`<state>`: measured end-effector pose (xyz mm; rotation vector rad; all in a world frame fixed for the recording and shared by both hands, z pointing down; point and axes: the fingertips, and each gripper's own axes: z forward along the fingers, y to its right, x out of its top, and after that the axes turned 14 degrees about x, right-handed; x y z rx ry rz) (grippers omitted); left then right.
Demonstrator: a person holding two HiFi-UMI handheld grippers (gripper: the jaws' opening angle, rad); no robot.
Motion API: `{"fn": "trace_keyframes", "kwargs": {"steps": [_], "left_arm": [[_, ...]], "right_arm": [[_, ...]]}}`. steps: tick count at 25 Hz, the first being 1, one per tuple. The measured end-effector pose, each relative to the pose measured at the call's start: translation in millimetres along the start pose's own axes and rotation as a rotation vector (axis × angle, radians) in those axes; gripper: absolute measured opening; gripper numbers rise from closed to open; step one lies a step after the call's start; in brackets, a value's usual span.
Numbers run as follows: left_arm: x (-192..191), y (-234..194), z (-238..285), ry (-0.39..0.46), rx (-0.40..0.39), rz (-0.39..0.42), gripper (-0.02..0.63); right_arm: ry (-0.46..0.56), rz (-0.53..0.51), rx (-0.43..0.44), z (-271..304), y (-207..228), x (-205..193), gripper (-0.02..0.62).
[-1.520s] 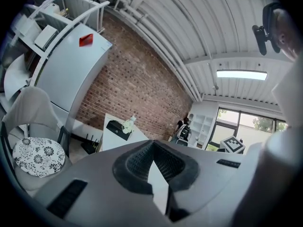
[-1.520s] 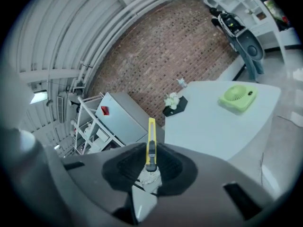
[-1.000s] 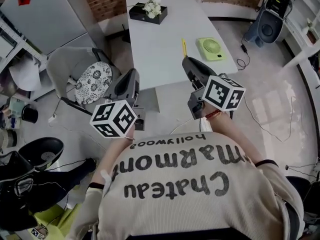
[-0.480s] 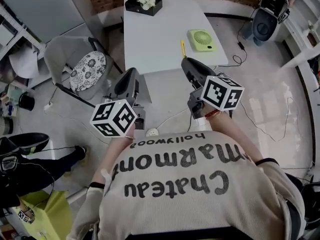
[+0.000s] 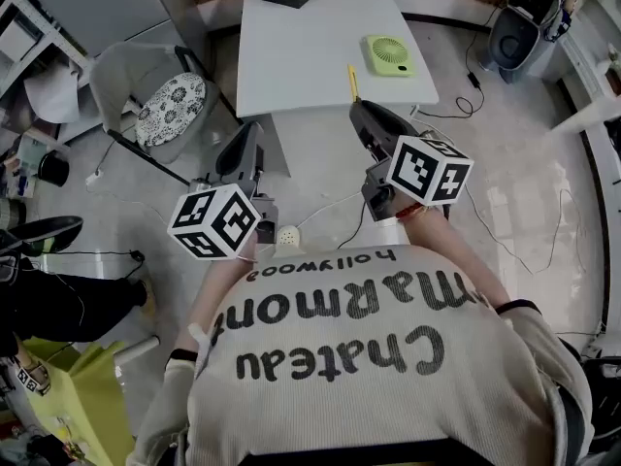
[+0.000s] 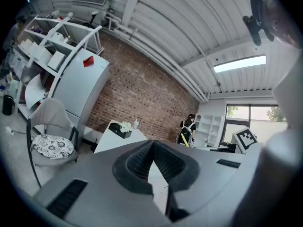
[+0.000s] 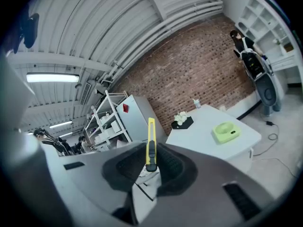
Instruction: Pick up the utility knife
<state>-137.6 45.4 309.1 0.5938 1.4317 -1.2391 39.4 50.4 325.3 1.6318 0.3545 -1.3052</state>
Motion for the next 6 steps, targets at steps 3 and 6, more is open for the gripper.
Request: {"fn": "trace_keyframes", "kwargs": {"steps": [3,6], "left_arm": [[-9,6,-9,-0.003,0.001,0.001,0.002],[-16,11,-16,-0.008,0.003,0.002,0.002]], "right_arm": [[-0.002,0.001,0.005,-10,-1,-7,0.069],[-0.005,0.001,0.007,-20,-1,-11,0.069]]}}
